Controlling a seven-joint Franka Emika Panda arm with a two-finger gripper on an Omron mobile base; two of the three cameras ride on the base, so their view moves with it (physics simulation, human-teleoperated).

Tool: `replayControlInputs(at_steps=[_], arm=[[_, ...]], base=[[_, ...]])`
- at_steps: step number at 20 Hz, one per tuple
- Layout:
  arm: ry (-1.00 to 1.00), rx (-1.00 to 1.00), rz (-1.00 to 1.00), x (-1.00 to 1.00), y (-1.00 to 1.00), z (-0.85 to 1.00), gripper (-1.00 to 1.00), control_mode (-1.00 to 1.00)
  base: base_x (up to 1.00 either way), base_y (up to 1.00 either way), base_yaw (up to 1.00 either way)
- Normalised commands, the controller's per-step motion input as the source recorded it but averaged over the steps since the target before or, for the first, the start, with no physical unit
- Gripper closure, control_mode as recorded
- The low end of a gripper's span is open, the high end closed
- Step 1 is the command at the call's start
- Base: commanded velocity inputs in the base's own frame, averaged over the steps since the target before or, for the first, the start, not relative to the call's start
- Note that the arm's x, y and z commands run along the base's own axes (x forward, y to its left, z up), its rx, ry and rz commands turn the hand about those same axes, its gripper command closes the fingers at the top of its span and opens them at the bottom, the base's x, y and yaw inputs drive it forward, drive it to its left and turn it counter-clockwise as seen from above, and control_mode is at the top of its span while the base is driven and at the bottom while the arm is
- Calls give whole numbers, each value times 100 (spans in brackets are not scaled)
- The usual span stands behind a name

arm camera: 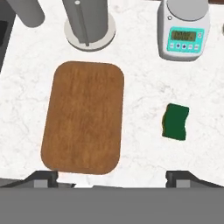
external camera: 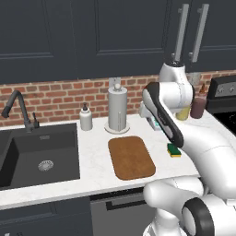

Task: Pick up the sponge from the counter and clean the cutting board by briefly scrubbing or pressing down on the cutting board. Once finished, release the sponge.

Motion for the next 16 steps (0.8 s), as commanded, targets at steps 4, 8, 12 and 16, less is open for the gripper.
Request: replayControlInputs(at_steps=[4, 8, 12, 16], arm=[[1, 1, -9, -2, -61, -64, -100, -100], [2, 8, -10, 0, -80, -69, -100, -100], [2, 10, -9, 14, -73, -61, -100, -100], [0, 2, -3, 18, -39, -28, -100, -100]], base=[[0, 0, 0], [0, 0, 0], [0, 0, 0], [0, 0, 0]])
